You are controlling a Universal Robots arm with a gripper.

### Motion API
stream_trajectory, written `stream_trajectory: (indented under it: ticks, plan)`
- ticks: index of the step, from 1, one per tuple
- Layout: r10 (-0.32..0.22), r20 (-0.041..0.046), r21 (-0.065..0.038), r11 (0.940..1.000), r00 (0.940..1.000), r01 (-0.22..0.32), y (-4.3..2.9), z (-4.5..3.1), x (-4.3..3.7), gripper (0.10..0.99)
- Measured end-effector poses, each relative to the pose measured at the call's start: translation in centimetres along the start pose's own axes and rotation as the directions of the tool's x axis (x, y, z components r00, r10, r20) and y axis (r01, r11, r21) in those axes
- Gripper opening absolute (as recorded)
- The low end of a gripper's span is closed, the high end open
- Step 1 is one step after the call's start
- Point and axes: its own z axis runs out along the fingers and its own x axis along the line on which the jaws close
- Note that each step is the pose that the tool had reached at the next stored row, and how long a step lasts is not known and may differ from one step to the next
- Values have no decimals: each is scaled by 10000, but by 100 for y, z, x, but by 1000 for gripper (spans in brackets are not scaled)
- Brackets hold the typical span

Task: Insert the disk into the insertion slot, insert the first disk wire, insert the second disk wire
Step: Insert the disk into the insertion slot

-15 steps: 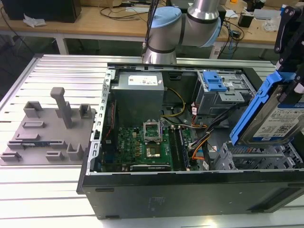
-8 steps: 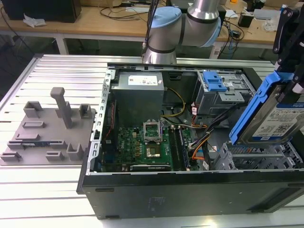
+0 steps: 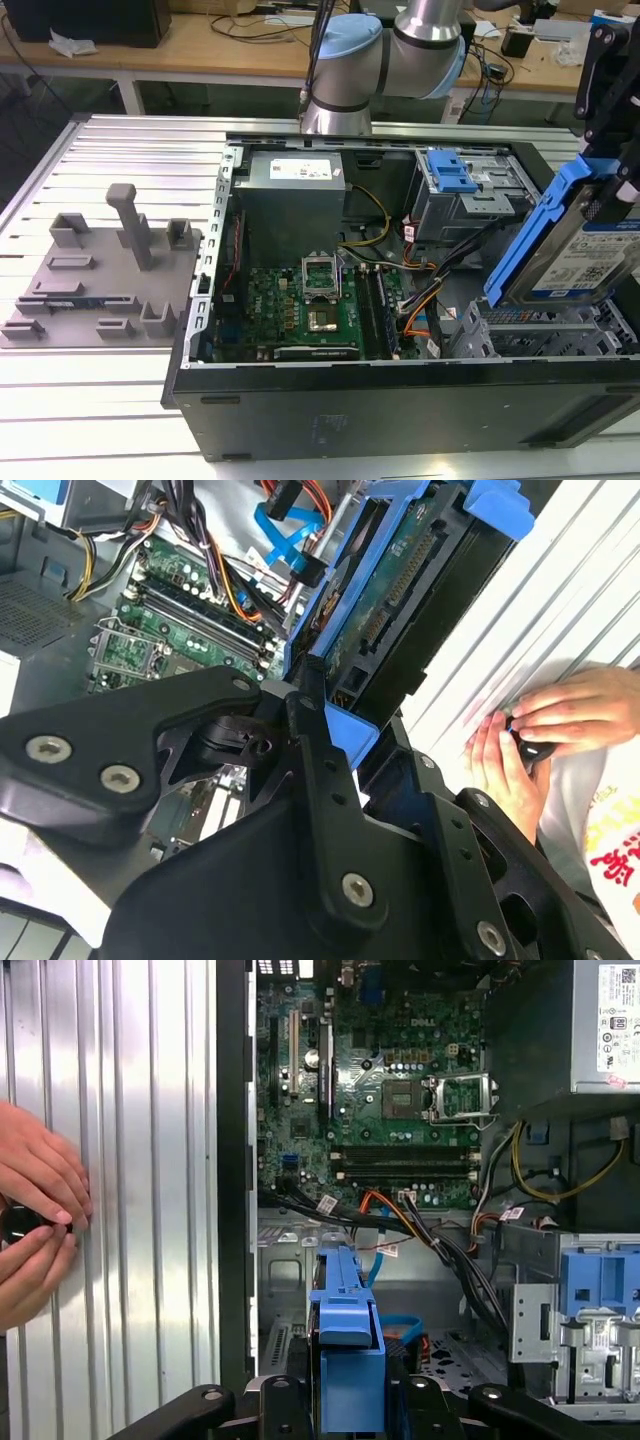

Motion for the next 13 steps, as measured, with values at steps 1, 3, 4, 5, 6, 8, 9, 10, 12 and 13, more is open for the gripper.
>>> stream_trajectory:
  ticks: [1, 3, 4, 5, 6, 8, 9, 10, 12, 13]
  plan:
    - [0, 3, 0, 10000, 10000, 0, -1, 7, -5, 365]
    - [-3, 1, 0, 10000, 10000, 3, -3, 12, -23, 365]
    - [-6, 3, 0, 10000, 10000, 6, -3, 18, -36, 365]
    - [-6, 3, 0, 10000, 10000, 6, -3, 23, -37, 365]
    - [-6, 2, 0, 10000, 10000, 6, -3, 28, -37, 365]
    - [-6, 1, 0, 10000, 10000, 6, -2, 37, -38, 365]
    - [-2, 1, 0, 10000, 10000, 2, -2, 41, -38, 365]
    - [7, 0, 0, 10000, 10000, -7, -2, 46, -38, 365]
    - [29, 0, 0, 10000, 10000, -29, -2, 58, -38, 365]
    - [40, 0, 0, 10000, 10000, -40, -2, 64, -38, 365]
